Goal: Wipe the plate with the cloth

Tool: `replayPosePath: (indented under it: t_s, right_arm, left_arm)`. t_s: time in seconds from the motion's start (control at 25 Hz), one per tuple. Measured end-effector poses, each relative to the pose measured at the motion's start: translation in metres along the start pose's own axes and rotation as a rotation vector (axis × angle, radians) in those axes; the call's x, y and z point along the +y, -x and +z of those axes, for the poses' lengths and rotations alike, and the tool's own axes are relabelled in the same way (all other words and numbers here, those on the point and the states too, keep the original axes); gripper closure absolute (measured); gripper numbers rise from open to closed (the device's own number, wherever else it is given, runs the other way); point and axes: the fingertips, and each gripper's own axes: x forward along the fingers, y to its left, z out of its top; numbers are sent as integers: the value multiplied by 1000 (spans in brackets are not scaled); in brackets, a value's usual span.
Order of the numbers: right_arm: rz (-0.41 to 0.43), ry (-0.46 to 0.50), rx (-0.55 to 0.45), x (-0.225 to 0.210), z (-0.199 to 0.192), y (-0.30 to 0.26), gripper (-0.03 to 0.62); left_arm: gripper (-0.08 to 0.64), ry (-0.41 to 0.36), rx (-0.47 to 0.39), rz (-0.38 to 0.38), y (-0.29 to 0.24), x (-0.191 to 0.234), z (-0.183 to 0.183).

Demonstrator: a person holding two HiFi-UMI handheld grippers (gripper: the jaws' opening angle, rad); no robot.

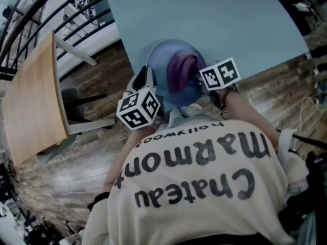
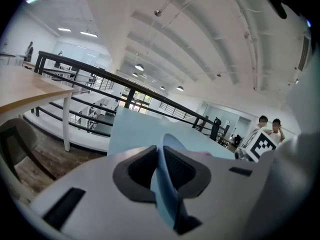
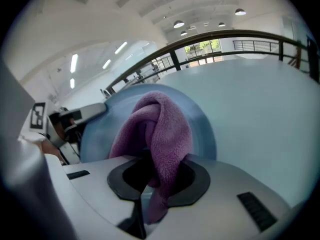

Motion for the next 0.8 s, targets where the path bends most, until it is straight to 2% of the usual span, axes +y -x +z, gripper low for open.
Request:
replayPosePath:
  t_s: [0.08,0.16,0.32,0.6,0.8]
  right_arm:
    - [152,-30,-58,36,13,-1,505]
    - [264,-18,-81,69,23,-1,505]
    - [378,91,-74,118,26,-7,505]
    - [342,247,-34,138,16,-25,503]
    - [259,301,-15,133,13,-32,503]
  left_arm:
    - [518,-2,-1,-3,1,-2,0]
    - [518,-1,1,-4,1,-4,0]
    - [520,5,-1,13,6,0,-3]
    - [520,59,-4,23,16,12,-10]
    - [520,98,0,24,19,21,-12]
